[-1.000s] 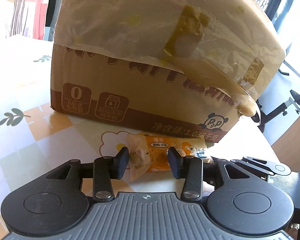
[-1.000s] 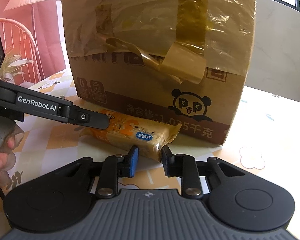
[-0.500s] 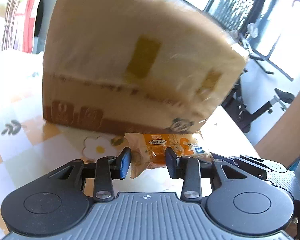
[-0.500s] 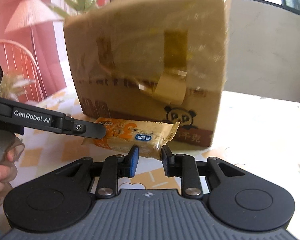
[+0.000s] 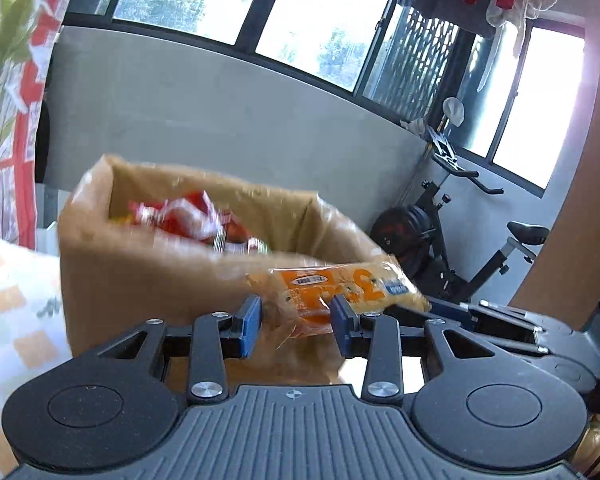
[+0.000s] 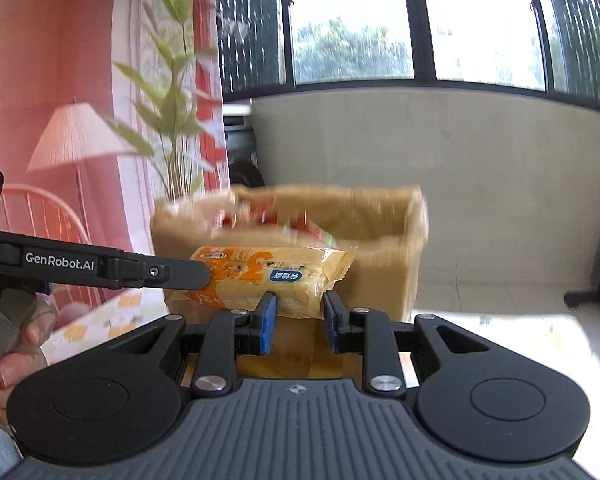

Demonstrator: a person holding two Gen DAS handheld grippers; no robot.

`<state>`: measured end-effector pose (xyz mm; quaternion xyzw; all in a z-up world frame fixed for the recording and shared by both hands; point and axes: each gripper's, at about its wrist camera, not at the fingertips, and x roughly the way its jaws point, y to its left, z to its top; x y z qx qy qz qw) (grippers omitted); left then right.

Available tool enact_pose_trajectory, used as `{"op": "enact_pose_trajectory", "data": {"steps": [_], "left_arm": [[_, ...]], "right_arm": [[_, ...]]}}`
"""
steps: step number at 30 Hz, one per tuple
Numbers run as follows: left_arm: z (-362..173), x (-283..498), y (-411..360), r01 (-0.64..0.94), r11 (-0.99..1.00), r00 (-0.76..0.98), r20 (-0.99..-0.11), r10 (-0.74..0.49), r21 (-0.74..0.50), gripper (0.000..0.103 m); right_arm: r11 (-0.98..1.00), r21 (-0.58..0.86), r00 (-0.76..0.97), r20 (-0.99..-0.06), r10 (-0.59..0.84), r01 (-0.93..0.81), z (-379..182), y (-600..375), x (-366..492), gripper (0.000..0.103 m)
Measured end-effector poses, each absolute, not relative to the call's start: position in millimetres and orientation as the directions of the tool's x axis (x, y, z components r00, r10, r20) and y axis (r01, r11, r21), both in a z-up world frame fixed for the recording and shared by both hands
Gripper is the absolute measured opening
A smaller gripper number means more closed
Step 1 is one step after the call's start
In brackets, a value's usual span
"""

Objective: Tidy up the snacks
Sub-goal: 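Lift the cake packet into the box and open both tools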

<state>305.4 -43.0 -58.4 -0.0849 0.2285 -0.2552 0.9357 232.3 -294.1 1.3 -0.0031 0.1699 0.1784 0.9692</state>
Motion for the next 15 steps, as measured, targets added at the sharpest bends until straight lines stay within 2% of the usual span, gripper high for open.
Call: {"op": "enact_pose_trajectory", "data": {"steps": [7, 11, 15], "left_arm": [[-35, 356, -49, 0.407, 0.861, 0.771, -0.389, -0.503, -0.306, 0.040], [-27, 380, -59, 0.379, 0.892, 0.798, -0.402, -0.449, -0.245, 0.040], [-31, 403, -76, 0.376, 0.907, 0.783, -0.460, -0.419, -0.187, 0.039]], "right_arm": [[0.934, 0.023, 0.876, -0.338, 0.343, -0.357, 24, -287, 301, 0.027], [0.938, 0.050, 0.871, -0.358, 0.338, -0.343, 20, -286, 334, 0.027], [0.946, 0.091, 0.853, -0.412, 0.321, -0.312, 11, -293, 358, 0.028]]}}
